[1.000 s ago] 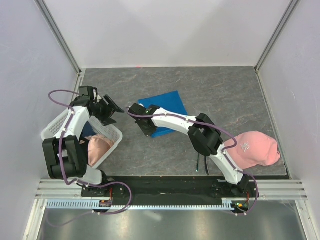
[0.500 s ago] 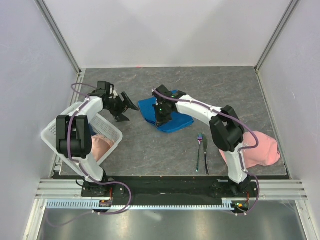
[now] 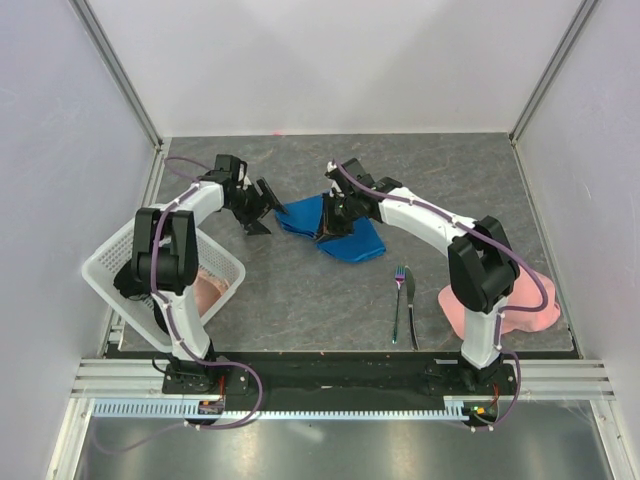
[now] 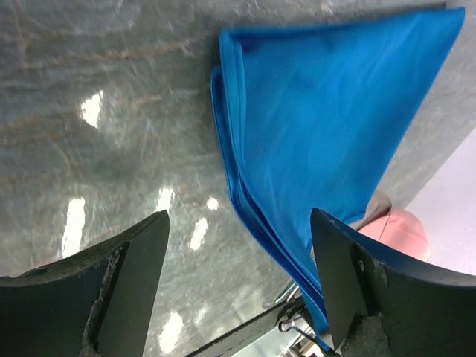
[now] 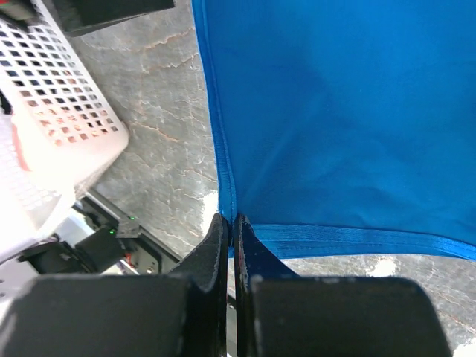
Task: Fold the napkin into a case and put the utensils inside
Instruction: Fold the 2/3-rectangle-folded napkin at the center of the board.
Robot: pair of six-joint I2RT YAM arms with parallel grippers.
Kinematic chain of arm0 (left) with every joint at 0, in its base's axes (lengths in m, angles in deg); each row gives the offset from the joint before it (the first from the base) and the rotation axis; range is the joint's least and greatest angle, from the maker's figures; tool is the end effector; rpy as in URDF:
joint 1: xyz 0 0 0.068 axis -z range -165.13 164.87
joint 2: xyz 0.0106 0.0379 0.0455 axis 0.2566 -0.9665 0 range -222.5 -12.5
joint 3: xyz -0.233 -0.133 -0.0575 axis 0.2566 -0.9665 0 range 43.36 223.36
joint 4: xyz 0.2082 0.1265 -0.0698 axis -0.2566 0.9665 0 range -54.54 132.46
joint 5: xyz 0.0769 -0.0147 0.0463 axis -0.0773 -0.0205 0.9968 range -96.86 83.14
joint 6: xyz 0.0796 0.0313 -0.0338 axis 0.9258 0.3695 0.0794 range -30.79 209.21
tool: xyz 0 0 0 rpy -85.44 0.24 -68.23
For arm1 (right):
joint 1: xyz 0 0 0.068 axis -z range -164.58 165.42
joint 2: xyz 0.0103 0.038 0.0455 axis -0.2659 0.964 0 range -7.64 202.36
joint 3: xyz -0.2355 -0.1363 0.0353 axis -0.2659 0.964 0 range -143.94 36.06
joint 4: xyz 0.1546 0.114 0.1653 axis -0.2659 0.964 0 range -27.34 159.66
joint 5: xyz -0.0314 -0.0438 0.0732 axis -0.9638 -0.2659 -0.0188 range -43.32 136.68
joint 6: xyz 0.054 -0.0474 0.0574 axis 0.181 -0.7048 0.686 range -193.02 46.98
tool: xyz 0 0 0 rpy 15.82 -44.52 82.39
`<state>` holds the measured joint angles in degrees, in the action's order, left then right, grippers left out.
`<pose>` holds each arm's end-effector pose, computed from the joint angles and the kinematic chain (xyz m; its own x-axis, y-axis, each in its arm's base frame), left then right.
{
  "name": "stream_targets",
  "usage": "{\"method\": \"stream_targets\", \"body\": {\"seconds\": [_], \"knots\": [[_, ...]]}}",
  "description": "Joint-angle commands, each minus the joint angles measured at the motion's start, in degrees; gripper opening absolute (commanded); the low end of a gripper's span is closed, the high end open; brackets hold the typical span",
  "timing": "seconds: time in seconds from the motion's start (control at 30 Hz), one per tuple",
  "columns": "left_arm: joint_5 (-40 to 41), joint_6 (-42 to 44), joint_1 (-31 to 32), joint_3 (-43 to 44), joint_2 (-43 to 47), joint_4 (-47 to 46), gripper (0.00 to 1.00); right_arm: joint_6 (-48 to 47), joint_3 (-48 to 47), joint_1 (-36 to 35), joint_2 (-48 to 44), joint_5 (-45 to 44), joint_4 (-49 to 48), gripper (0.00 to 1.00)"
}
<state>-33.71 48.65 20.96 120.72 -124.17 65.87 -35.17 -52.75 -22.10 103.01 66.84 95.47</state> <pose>0.4039 -0.0806 0.1431 -0.8694 -0.4906 -0.0587 -0.3671 0.7208 -0.5879 0.3341 0.2925 0.2063 -0.9587 -0.0099 -0.2844 -0.1794 0.7967 0.5771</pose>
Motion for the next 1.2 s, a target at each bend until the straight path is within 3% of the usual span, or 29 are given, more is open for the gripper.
{"method": "stream_targets", "body": {"seconds": [0.0,0.7,0.87,1.1,1.13,1.17], "knots": [[0.75,-2.33,0.15,3.76,-2.84,-2.46,0.82,2.32,2.24,1.39,-3.77,2.51,-3.28,0.00],[3.12,-3.65,2.35,6.31,-8.73,-7.12,0.70,7.85,8.66,5.61,-8.96,7.87,-10.66,0.00],[3.03,-4.44,2.53,6.75,-9.61,-7.91,0.63,8.30,9.62,5.79,-9.58,8.58,-11.55,0.00],[5.58,-1.81,2.44,8.50,-8.38,-7.57,0.35,7.59,14.28,5.88,-10.45,9.81,-12.60,0.00],[6.10,-1.20,2.44,9.12,-8.12,-6.61,0.21,7.25,15.24,5.88,-10.80,9.98,-12.86,0.00],[6.89,0.03,2.44,9.47,-7.42,-4.94,0.16,7.16,17.34,5.79,-11.50,10.33,-13.04,0.00]]}}
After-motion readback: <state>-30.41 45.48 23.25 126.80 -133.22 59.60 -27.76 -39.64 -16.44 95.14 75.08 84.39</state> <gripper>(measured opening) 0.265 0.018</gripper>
